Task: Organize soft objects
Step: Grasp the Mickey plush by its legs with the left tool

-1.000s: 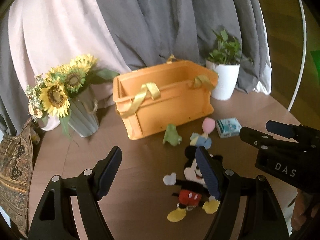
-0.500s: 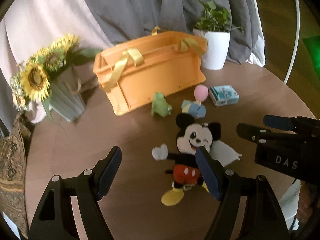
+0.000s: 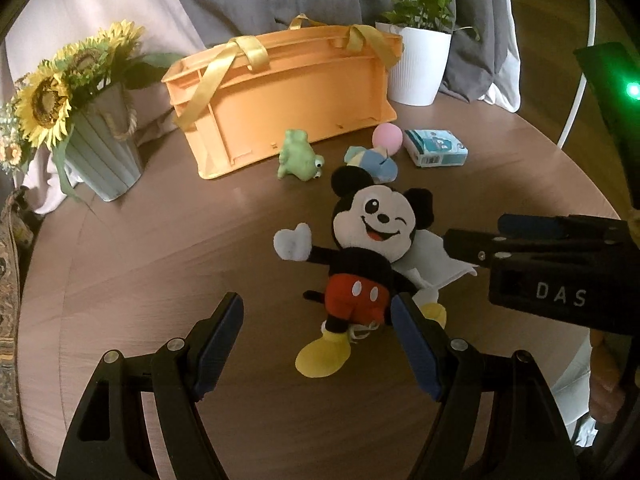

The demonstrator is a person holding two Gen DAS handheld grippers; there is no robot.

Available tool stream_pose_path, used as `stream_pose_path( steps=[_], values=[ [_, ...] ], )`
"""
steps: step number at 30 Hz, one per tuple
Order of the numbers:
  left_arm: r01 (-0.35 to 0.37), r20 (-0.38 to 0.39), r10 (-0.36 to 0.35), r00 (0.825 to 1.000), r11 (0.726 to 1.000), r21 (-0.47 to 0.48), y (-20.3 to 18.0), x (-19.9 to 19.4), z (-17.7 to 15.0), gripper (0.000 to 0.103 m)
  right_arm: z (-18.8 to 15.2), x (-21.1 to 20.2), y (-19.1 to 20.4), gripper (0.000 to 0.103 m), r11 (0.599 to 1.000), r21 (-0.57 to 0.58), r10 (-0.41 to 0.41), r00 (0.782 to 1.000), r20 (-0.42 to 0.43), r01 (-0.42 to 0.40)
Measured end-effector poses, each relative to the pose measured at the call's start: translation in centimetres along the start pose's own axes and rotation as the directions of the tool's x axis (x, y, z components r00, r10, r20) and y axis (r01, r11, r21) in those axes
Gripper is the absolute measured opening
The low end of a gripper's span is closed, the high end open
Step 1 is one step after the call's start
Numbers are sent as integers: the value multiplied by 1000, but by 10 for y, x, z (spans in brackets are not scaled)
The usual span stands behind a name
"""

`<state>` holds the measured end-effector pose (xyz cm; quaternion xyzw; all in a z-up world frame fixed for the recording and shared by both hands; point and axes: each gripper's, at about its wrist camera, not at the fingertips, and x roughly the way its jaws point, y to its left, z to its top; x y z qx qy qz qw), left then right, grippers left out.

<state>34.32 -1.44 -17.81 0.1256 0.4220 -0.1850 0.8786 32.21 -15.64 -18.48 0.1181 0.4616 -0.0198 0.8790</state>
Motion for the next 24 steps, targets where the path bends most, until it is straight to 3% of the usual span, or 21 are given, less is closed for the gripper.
stream_pose_path(
  steps=[11,24],
  values=[
    [43,31,-44,999,998,46,-5,13,6,76,-1,18,-6,66,999,-14,41,999,-13,-41],
    [103,-24,-103,994,995,16,-4,36,5,75,-2,42,-6,66,998,-34,50,998,-48,-52]
  ],
)
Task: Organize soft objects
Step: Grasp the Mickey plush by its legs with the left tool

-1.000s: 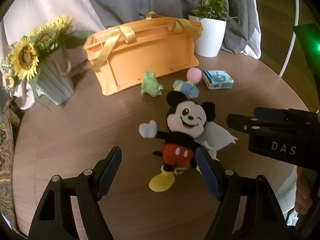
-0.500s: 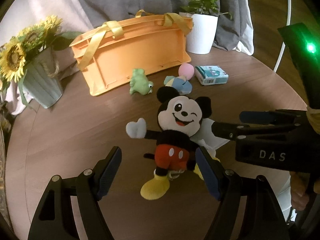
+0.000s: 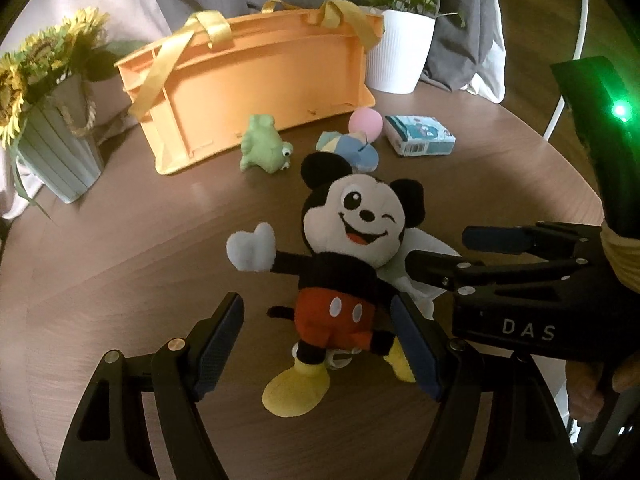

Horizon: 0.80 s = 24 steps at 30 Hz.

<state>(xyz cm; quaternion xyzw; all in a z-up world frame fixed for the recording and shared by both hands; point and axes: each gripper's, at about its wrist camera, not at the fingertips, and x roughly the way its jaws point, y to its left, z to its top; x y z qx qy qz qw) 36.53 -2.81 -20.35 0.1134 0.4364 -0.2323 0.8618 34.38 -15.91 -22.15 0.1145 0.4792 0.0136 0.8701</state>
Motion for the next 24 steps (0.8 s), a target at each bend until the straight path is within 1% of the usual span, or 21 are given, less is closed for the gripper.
stream_pose_path(
  steps=[2,7,9,10,11,12,13,15,16,18,21,24],
  values=[
    [10,-10,-10,1000,1000,-9,1,3,-2,69,-1,2,1,65,1000,-1,3,1000,0,-3],
    [39,-38,-41,998,998,-56,5,12,-6,61,-3,6,5,64,1000,-16,1,1000,-5,-1],
    [47,-35,-50,998,997,-65,5,13,-8,54,-3,6,6,61,1000,-28,-4,1000,-1,4],
    [54,-33,-56,998,996,-69,4,14,-9,47,-3,6,7,59,1000,-31,-5,1000,3,6],
    [60,-31,-62,998,996,-72,3,14,-10,42,-3,7,7,54,999,-35,-9,1000,5,10],
    [64,-28,-66,997,995,-75,3,14,-10,41,-3,7,8,49,999,-38,-10,1000,6,11],
    [62,-23,-64,998,995,-76,3,14,-11,41,-3,7,8,46,999,-41,-8,1000,7,9],
    [62,-11,-63,998,995,-80,2,12,-11,39,-4,6,6,35,999,-36,-5,1000,8,5],
    [66,-6,-67,998,994,-84,2,11,-12,38,-4,6,5,32,999,-33,-2,1000,6,2],
    [67,8,-66,998,993,-94,2,7,-12,37,-5,5,4,18,1000,-25,3,1000,6,-3],
    [56,38,-52,998,992,-115,2,-1,-11,37,-5,0,4,12,999,-34,1,1000,20,0],
    [53,69,-43,997,987,-151,3,-12,-9,37,-4,-7,3,11,999,-42,-7,999,36,8]
  ],
)
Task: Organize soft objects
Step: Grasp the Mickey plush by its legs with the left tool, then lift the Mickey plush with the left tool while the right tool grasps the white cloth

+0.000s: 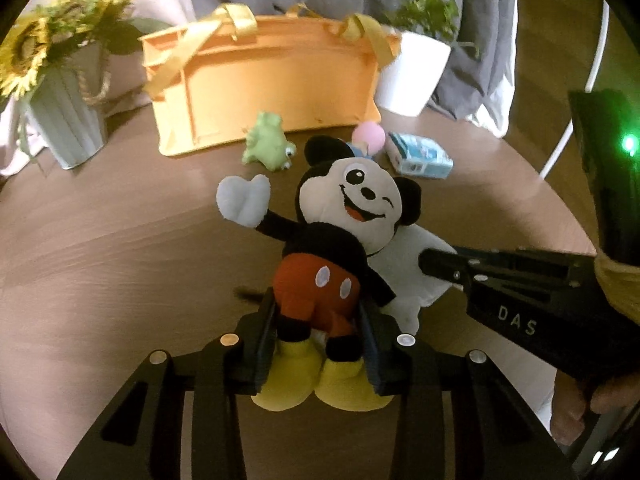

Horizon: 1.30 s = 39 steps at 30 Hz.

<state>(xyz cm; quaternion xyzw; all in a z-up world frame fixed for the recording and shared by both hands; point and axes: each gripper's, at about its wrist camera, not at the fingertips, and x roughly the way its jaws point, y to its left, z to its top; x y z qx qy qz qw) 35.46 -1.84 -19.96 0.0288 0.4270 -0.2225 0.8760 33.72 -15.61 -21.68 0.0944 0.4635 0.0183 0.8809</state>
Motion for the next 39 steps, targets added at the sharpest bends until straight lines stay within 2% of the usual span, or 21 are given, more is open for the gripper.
stream_pose_path(
  steps=[4,8,20,25,39],
  values=[
    [2,33,0,999,999,-48,-2,-14,4,37,3,-9,-5,11,1000,28,7,1000,0,-7],
    [-10,67,16,998,996,-87,-7,-25,12,37,8,-23,-9,11,999,49,8,999,47,-11],
    [-80,153,100,983,988,-131,-25,-55,46,37,33,-61,-16,11,999,-4,48,990,132,-47],
    [-104,201,136,970,981,-162,-30,-70,57,37,45,-78,-16,11,997,-28,70,981,178,-66],
    [-154,317,201,927,974,-169,-37,-106,91,37,76,-115,-17,11,995,-52,99,951,294,-88]
  ],
)
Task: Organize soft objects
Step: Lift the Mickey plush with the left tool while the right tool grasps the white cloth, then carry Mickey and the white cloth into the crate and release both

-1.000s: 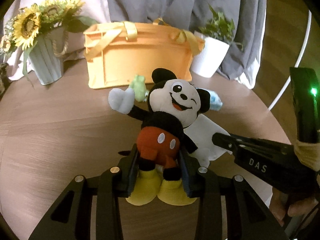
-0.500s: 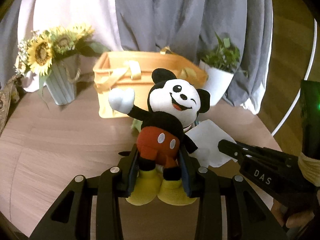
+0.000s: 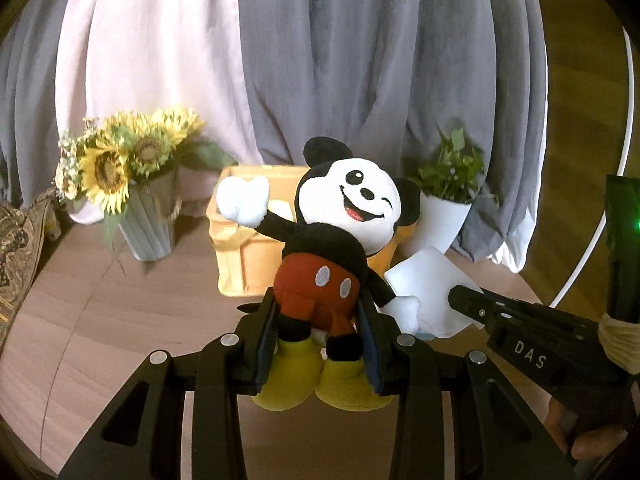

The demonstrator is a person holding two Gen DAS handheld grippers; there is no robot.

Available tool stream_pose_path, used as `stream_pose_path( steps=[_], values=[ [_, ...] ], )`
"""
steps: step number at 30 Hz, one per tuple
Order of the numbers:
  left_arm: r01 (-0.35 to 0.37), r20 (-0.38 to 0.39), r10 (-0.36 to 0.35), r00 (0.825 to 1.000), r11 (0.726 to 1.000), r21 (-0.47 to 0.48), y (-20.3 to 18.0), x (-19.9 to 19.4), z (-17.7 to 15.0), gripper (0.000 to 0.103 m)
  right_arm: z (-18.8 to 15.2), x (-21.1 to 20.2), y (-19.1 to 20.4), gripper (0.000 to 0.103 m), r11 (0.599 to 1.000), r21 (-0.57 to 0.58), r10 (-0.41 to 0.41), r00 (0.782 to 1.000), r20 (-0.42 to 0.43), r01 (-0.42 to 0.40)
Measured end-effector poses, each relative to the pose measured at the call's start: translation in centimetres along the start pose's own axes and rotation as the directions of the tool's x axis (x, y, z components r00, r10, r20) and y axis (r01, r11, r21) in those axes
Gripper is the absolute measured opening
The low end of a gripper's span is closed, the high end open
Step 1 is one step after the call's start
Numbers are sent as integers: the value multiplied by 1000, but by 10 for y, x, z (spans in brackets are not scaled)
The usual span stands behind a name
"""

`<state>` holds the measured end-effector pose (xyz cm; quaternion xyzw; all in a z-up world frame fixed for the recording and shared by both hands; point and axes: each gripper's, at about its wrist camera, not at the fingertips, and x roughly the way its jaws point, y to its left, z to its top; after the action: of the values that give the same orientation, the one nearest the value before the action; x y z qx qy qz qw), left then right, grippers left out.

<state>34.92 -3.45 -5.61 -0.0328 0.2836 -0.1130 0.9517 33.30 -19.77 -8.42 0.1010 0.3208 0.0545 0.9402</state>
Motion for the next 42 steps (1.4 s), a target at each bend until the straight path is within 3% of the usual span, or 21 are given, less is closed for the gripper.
stream_pose_path(
  steps=[14,29,37,38,42],
  values=[
    [-21,85,19,996,999,33,1,-5,43,37,41,-11,9,11,1000,-6,16,993,119,-15],
    [-30,120,20,993,996,79,13,22,81,37,81,0,20,11,1000,-19,23,979,200,-20],
    [-17,105,7,994,996,93,19,49,97,37,100,21,20,11,1000,-21,12,980,199,-8],
    [-16,105,6,994,995,95,19,52,98,37,102,23,20,11,1000,-5,-16,989,146,17],
    [-16,104,5,995,995,101,24,68,104,37,110,34,22,11,1000,-4,-21,990,141,22]
  ],
)
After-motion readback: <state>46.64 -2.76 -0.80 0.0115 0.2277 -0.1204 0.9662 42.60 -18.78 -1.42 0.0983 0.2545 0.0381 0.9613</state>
